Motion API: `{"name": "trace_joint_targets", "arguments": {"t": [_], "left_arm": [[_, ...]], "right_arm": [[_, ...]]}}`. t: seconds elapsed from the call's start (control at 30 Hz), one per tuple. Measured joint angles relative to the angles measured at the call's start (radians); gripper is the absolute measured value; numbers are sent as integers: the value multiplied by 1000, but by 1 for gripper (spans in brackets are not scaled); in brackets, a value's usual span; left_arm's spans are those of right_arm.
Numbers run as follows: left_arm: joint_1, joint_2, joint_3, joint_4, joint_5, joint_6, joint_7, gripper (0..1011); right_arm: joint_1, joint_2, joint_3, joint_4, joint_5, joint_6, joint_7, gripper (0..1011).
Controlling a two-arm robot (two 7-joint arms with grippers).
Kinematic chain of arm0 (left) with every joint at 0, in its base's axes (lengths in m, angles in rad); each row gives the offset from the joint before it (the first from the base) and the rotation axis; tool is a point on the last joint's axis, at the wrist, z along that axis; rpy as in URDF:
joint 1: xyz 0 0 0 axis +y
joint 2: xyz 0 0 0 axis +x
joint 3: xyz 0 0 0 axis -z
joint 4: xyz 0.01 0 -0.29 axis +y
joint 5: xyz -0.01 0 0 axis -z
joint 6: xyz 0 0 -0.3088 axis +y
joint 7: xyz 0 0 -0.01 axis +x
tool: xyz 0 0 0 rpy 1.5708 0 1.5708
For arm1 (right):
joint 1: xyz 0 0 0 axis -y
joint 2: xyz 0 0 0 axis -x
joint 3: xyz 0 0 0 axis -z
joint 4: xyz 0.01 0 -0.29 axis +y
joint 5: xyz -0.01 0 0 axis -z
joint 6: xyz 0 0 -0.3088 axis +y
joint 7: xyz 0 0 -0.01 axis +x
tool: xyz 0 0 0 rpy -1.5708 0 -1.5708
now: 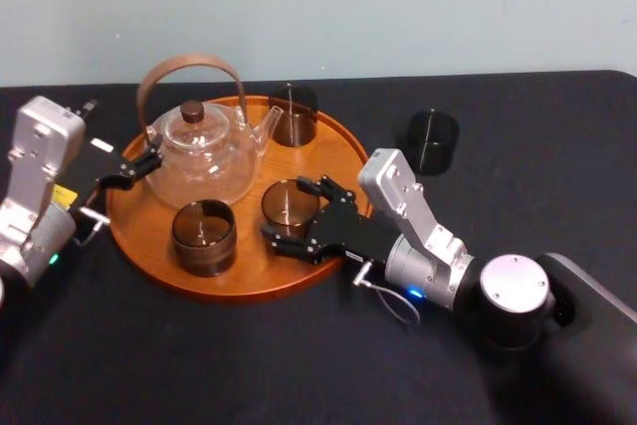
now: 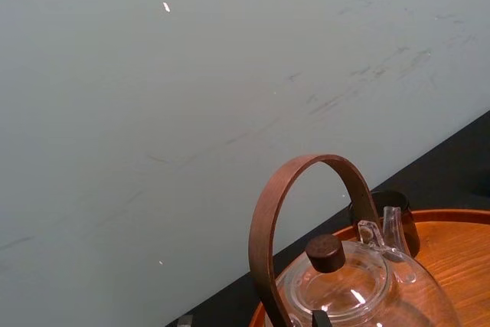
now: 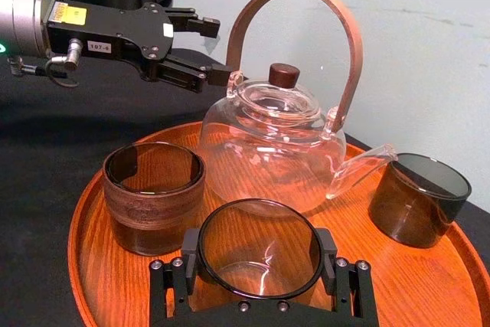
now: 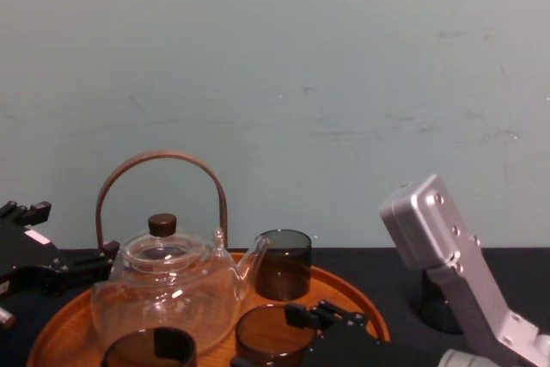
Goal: Pick up the glass from the table and place it on the tray.
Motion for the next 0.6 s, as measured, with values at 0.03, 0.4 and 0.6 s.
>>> {"name": "trace_joint_targets", "arguments": {"t": [0.03, 0.4, 0.6], "left_arm": [[0, 0, 0, 0, 0, 0, 0, 1009], [0, 0, 0, 0, 0, 0, 0, 1009], [0, 0, 0, 0, 0, 0, 0, 1010]], "right_arm": [[0, 0, 0, 1, 0, -1, 0, 921], [5, -7, -4, 10, -3, -4, 2, 921], [7, -10, -6, 15, -3, -5, 3, 921]]}}
